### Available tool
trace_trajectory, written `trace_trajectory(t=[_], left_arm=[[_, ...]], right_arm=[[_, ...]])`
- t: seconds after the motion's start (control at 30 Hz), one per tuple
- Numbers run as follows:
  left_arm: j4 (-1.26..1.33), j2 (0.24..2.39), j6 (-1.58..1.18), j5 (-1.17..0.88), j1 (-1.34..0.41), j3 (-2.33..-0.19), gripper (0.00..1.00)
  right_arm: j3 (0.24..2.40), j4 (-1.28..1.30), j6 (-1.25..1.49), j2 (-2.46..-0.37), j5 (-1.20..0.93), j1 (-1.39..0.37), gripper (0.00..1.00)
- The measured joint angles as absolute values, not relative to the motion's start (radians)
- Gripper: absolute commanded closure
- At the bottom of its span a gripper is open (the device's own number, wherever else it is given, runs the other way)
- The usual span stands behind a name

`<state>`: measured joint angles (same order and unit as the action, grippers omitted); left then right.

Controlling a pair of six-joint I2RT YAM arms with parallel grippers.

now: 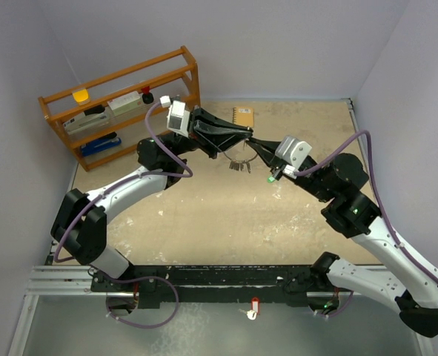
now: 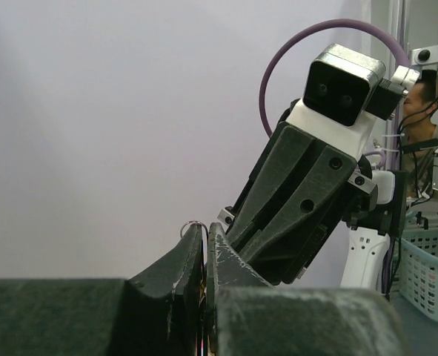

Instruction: Remove the keys from the keyring

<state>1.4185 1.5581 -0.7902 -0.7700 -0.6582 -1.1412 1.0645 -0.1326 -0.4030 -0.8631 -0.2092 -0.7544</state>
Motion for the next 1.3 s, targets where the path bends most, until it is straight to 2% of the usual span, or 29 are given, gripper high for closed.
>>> trace_trajectory(t=[0.13,0.2,0.33,0.4,0.43,0.47,0.5,0.6,0.67,0.77,0.8,0.83,0.9,1.03,1.1,1.17,1.2,1.27,1.3], left_arm=[[1.399,1.534,-0.774,-0.770,-0.659,-1.141,1.00],[1.399,1.533,-0.774,-0.770,-0.657,-1.141,1.00],[1.414,1.530,-0.776,-0.769,-0.656,-1.141,1.00],[1.430,1.527,-0.781,-0.769,-0.656,-1.141,1.00],[1.438,1.526,-0.785,-0.769,-0.656,-1.141,1.00],[1.447,1.526,-0.789,-0.768,-0.656,-1.141,1.00],[1.454,1.526,-0.793,-0.768,-0.656,-1.141,1.00],[1.459,1.526,-0.801,-0.775,-0.657,-1.141,1.00],[1.464,1.526,-0.802,-0.777,-0.657,-1.140,0.93],[1.454,1.526,-0.792,-0.769,-0.657,-1.137,0.72],[1.447,1.523,-0.786,-0.768,-0.657,-1.132,0.59],[1.435,1.521,-0.776,-0.765,-0.658,-1.127,0.51],[1.402,1.510,-0.756,-0.770,-0.665,-1.114,0.43],[1.293,1.470,-0.683,-0.775,-0.674,-1.091,0.38],[1.232,1.441,-0.628,-0.759,-0.673,-1.077,0.39],[1.161,1.401,-0.560,-0.740,-0.673,-1.059,0.47],[1.124,1.380,-0.525,-0.727,-0.673,-1.050,0.52],[1.051,1.347,-0.456,-0.704,-0.672,-1.041,0.72],[1.018,1.333,-0.421,-0.690,-0.671,-1.039,0.77]], right_arm=[[1.069,-0.152,-0.402,-0.873,-0.221,-0.757,0.88],[1.073,-0.159,-0.402,-0.884,-0.222,-0.757,0.78],[1.073,-0.155,-0.399,-0.911,-0.219,-0.755,0.70],[1.073,-0.154,-0.398,-0.925,-0.219,-0.753,0.75],[1.073,-0.154,-0.398,-0.931,-0.219,-0.753,0.81],[1.073,-0.154,-0.398,-0.934,-0.219,-0.753,0.94],[1.073,-0.154,-0.398,-0.936,-0.219,-0.752,1.00],[1.074,-0.161,-0.388,-0.934,-0.213,-0.752,1.00],[1.074,-0.163,-0.384,-0.934,-0.208,-0.752,1.00],[1.072,-0.164,-0.382,-0.931,-0.193,-0.752,1.00],[1.068,-0.163,-0.382,-0.927,-0.182,-0.752,1.00],[1.062,-0.164,-0.381,-0.921,-0.170,-0.752,1.00],[1.046,-0.165,-0.377,-0.911,-0.144,-0.752,1.00],[1.021,-0.165,-0.377,-0.896,-0.094,-0.751,1.00],[1.016,-0.163,-0.377,-0.892,-0.080,-0.751,1.00],[1.011,-0.163,-0.377,-0.888,-0.067,-0.751,1.00],[1.010,-0.163,-0.377,-0.886,-0.062,-0.751,1.00],[1.010,-0.164,-0.377,-0.880,-0.054,-0.751,1.00],[1.010,-0.165,-0.377,-0.876,-0.051,-0.751,1.00]])
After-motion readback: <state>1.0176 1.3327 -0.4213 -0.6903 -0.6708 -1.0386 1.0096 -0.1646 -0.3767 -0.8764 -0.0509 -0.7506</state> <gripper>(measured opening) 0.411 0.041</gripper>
